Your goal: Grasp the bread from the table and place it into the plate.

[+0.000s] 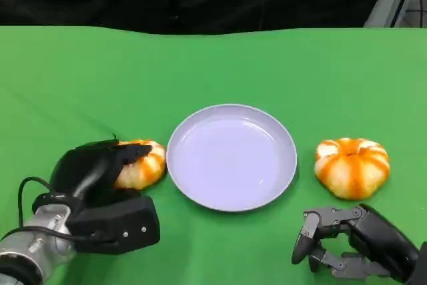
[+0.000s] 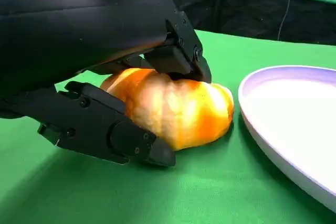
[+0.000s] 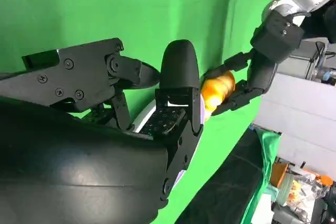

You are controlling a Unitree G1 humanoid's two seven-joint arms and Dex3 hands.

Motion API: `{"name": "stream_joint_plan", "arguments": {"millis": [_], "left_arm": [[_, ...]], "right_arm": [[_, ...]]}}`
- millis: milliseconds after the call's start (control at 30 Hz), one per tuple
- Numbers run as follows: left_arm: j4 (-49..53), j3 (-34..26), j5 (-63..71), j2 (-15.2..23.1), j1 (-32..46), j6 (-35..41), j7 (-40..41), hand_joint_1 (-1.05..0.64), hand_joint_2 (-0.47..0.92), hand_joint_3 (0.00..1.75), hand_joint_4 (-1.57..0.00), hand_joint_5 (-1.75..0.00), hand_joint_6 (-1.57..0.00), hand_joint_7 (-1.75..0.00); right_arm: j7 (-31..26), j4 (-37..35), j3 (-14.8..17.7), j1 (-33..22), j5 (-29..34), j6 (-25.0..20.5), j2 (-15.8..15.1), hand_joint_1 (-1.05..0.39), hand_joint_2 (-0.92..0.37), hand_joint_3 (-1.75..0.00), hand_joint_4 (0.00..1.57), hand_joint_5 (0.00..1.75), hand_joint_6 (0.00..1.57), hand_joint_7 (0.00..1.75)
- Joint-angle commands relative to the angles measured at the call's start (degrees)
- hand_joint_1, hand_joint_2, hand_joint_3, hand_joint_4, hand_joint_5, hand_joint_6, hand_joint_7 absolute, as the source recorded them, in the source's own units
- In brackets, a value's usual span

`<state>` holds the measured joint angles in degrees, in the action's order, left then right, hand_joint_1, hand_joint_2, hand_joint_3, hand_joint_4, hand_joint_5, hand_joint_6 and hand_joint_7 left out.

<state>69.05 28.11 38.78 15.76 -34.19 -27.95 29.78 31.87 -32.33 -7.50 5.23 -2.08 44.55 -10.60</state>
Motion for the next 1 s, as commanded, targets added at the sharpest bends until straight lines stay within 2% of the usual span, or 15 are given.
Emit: {"name": "stream_joint_plan", "arguments": {"millis": [33,67,167,367,567,867,933,1000], "left_arm": [[0.89,0.01,0.3,-0.61,1.68,-0.21,5.34,-0.1,0.87,0.0,-0.86,-0.97,-1.22,-0.04],[1.0,0.04,0.28,-0.64,1.7,-0.41,5.91,-0.1,0.87,0.0,-0.83,-1.09,-1.26,-0.04],[1.14,-0.26,0.0,-0.89,1.74,-0.2,7.97,-0.11,0.87,0.0,-0.78,-1.23,-1.27,-0.03],[1.06,-1.08,-0.47,-1.33,2.11,0.04,11.58,-0.09,0.87,0.0,-0.74,-1.32,-1.28,-0.02],[0.8,-1.3,-0.25,-1.28,2.4,-0.24,15.16,-0.08,0.88,0.0,-0.78,-1.22,-1.29,-0.02],[-0.46,-2.07,-0.49,-0.64,2.71,-0.42,17.61,-0.09,0.88,0.0,-0.8,-1.18,-1.3,-0.01],[-1.33,-2.44,-0.42,-0.22,2.81,0.28,18.67,-0.11,0.86,0.0,-0.85,-1.04,-1.27,-0.01],[-2.69,-2.85,-0.39,0.49,2.96,0.89,19.06,-0.11,0.86,0.0,-0.84,-1.05,-1.27,-0.01]], "right_arm": [[-0.05,0.35,0.08,-0.55,-0.38,0.08,-0.58,-0.06,-0.88,-0.56,0.74,1.59,0.82,1.08],[-0.02,0.34,0.08,-0.55,-0.43,0.11,-0.56,-0.06,-0.88,-0.56,0.74,1.59,0.82,1.08],[0.16,0.18,0.07,-0.41,-0.67,0.38,-0.43,-0.06,-0.88,-0.56,0.74,1.59,0.82,1.08],[0.22,0.21,0.12,-0.41,-0.79,0.02,-0.47,-0.06,-0.88,-0.55,0.73,1.59,0.81,1.09],[0.24,0.11,0.11,-0.22,-0.66,0.05,-0.58,-0.06,-0.89,-0.55,0.73,1.59,0.81,1.08],[0.15,-0.14,0.15,-0.13,-0.76,0.26,-0.36,-0.06,-0.89,-0.54,0.74,1.59,0.82,1.09],[0.13,-0.31,0.15,-0.07,-0.74,0.45,-0.31,-0.05,-0.89,-0.54,0.75,1.58,0.82,1.09],[0.06,-0.68,0.14,0.08,-0.52,0.9,-0.34,-0.05,-0.9,-0.54,0.75,1.58,0.82,1.09]]}}
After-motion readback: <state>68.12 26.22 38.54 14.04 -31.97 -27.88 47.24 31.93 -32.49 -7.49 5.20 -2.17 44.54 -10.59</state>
